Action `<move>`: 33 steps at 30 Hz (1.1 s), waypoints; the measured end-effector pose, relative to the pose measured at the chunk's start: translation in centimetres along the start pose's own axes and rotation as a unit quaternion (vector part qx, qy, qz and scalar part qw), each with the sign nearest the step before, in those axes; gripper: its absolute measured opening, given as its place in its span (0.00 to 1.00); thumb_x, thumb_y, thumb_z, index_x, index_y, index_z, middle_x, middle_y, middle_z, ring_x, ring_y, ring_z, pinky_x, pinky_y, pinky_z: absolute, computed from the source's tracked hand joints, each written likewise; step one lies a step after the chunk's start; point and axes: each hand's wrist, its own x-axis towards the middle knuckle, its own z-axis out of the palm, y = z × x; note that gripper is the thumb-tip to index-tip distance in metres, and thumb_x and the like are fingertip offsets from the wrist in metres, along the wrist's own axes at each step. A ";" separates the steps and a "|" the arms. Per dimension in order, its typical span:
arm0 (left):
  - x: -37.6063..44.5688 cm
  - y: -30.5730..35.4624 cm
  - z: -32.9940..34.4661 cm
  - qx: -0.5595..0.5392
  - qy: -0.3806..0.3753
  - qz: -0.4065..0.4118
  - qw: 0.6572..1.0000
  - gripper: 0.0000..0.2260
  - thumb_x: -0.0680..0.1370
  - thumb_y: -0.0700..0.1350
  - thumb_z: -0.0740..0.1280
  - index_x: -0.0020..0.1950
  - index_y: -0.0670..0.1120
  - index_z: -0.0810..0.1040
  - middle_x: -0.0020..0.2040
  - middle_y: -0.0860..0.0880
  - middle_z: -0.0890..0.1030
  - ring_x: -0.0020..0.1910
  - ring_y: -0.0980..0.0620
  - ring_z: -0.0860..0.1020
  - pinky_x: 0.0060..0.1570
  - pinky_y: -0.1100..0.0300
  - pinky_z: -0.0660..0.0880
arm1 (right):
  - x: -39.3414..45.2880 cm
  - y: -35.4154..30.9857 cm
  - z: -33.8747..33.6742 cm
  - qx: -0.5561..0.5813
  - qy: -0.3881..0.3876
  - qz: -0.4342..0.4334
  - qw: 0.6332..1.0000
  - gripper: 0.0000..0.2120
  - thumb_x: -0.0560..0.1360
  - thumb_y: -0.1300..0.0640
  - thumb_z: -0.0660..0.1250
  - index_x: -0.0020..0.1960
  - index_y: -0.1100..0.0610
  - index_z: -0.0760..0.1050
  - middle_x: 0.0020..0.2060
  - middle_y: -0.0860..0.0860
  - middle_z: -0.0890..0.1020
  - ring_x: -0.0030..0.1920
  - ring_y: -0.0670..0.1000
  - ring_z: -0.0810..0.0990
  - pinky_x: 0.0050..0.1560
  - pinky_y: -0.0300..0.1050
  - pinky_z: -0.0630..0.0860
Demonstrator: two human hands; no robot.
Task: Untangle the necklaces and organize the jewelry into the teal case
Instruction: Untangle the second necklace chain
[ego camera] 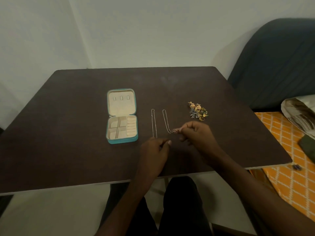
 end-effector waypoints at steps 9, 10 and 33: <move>2.2 1.8 -1.7 -0.059 0.085 0.027 0.994 0.11 0.78 0.45 0.64 0.58 0.45 0.80 0.50 0.48 0.80 0.44 0.60 0.72 0.41 0.74 0.65 | -0.1 -3.6 -1.5 0.050 -0.009 -0.037 0.998 0.09 0.75 0.66 0.62 0.37 0.58 0.73 0.31 0.51 0.80 0.29 0.44 0.73 0.31 0.39 0.67; 2.6 2.1 -1.9 -0.075 0.095 0.033 0.992 0.11 0.78 0.44 0.64 0.59 0.45 0.79 0.51 0.48 0.80 0.45 0.60 0.73 0.42 0.74 0.67 | -0.1 -4.2 -1.7 0.056 -0.013 -0.041 0.998 0.09 0.75 0.66 0.61 0.37 0.58 0.73 0.32 0.50 0.81 0.29 0.44 0.73 0.31 0.38 0.67; 1.4 4.6 -4.8 -0.399 -0.118 0.019 0.909 0.05 0.76 0.42 0.65 0.47 0.44 0.80 0.29 0.55 0.78 0.32 0.58 0.76 0.39 0.62 0.78 | -0.6 -11.7 -3.9 -0.009 -0.046 -0.102 0.994 0.08 0.75 0.63 0.64 0.38 0.60 0.77 0.31 0.51 0.83 0.30 0.44 0.76 0.32 0.39 0.70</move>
